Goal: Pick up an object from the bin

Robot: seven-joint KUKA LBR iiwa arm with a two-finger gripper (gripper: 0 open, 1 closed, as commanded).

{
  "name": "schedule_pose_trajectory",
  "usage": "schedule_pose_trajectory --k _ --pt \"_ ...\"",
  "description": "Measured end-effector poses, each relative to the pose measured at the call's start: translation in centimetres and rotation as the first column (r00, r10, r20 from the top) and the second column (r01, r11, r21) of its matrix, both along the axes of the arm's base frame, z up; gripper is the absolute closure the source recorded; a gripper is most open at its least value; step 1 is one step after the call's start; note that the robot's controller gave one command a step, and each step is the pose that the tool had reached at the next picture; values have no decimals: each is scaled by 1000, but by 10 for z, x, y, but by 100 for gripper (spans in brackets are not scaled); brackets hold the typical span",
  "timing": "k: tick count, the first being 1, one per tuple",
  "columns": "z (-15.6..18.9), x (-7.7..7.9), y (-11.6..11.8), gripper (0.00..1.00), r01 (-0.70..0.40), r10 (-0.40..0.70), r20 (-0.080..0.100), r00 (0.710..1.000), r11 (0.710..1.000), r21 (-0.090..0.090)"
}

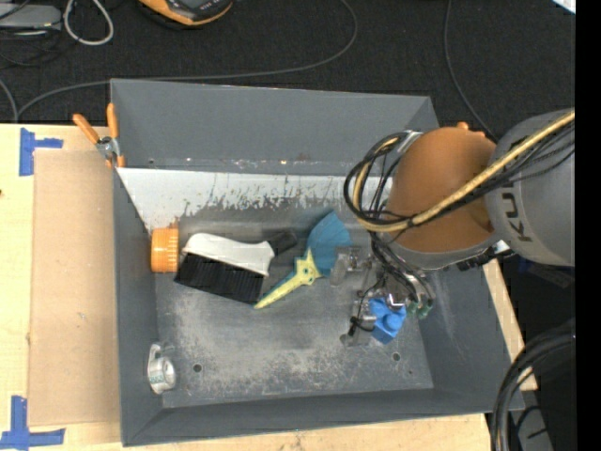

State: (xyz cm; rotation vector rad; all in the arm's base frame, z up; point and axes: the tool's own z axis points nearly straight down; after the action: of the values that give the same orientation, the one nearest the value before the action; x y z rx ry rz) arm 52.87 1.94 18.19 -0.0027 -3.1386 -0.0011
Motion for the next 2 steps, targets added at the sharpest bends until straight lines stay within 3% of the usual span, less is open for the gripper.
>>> schedule_pose_trajectory --k 1,2 --pt "0 0 0 0 0 0 0 1000 1000 0" --pt "93 -18 27 0 107 -107 2 994 994 0"
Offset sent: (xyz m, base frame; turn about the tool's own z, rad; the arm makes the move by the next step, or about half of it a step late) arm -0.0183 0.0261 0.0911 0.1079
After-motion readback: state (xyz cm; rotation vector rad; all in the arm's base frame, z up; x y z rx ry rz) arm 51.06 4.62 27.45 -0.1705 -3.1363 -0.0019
